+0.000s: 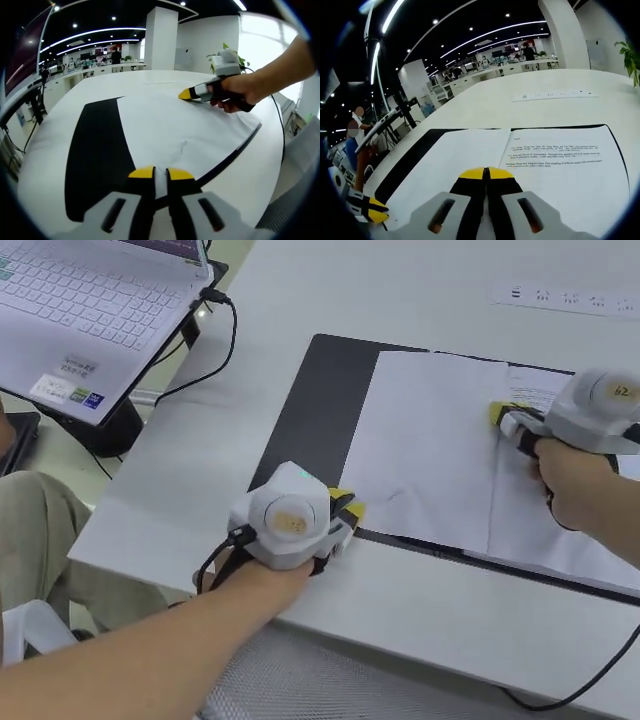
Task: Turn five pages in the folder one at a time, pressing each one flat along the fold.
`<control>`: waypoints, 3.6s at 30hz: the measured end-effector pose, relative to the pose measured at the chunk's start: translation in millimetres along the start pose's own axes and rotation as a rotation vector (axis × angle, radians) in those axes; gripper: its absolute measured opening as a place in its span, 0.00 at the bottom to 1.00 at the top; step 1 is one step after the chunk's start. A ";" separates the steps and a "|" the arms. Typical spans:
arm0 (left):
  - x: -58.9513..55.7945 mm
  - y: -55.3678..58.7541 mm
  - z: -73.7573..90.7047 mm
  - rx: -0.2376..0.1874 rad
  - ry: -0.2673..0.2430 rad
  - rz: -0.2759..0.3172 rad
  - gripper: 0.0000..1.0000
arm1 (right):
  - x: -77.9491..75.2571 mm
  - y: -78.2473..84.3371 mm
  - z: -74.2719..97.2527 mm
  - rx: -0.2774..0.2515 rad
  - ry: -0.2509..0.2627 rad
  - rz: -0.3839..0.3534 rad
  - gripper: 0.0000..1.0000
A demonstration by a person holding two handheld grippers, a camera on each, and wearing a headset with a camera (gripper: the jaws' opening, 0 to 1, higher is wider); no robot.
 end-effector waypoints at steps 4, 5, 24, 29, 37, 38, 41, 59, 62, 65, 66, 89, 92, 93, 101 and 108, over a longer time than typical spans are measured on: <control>-0.3 0.2 0.1 -0.003 -0.003 -0.002 0.07 | 4.6 4.3 11.9 -0.008 0.000 -0.018 0.00; -0.3 0.1 0.2 -0.002 -0.003 -0.004 0.07 | 5.2 5.1 14.4 -0.008 0.002 -0.021 0.00; -0.1 2.0 -1.9 -0.008 -0.008 -0.009 0.07 | 28.8 44.2 58.0 0.006 -0.043 -0.082 0.00; -0.8 1.8 -1.2 -0.007 -0.009 -0.017 0.07 | 34.3 52.1 67.2 0.021 -0.054 -0.072 0.00; -2.0 1.6 0.8 -0.005 -0.010 -0.023 0.07 | 43.9 71.3 85.0 0.058 -0.084 -0.043 0.00; -2.1 1.5 1.1 -0.004 -0.009 -0.024 0.07 | 46.2 74.9 87.9 0.064 -0.091 -0.036 0.00; -2.4 1.5 1.6 -0.003 -0.010 -0.026 0.07 | 51.4 83.1 95.3 0.079 -0.107 -0.033 0.00; -2.0 -0.7 3.1 0.028 -0.009 -0.002 0.07 | 73.5 113.8 160.4 0.252 -0.339 -0.142 0.00; -1.2 -3.1 3.7 0.047 -0.018 0.014 0.05 | 79.3 105.0 179.0 0.218 -0.364 -0.155 0.00; 0.9 -6.8 2.5 0.103 -0.028 0.084 0.01 | 82.8 89.0 205.3 0.118 -0.354 -0.203 0.00; 0.9 -9.2 2.9 0.113 -0.012 0.148 0.01 | 82.7 82.6 213.1 0.059 -0.336 -0.212 0.00; -61.1 -86.4 127.2 -0.111 0.094 0.191 0.38 | 41.3 41.1 324.1 -0.157 0.020 -0.081 0.25; -63.1 -87.4 137.5 -0.114 0.060 0.145 0.45 | 31.6 42.0 326.4 -0.148 0.056 -0.064 0.33; -62.9 -87.2 138.7 -0.110 0.058 0.139 0.48 | 28.9 42.3 326.9 -0.147 0.064 -0.059 0.37; -64.0 -81.5 149.3 -0.096 0.005 0.144 0.83 | 3.6 51.7 328.7 -0.095 0.101 -0.042 0.70; -54.2 -72.4 156.3 -0.064 -0.061 0.083 0.99 | -6.6 63.4 330.3 -0.090 0.125 -0.038 1.00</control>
Point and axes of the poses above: the centre of the closed fingertips' face, and the gripper's own axes: z roughly backward along the fingers, x roughly to its left, y roughly out of its underside, the point moved 8 cm from there along z, roughly backward along the fingers, and after that the axes turned 9 degrees about x, right-handed, at the moved point
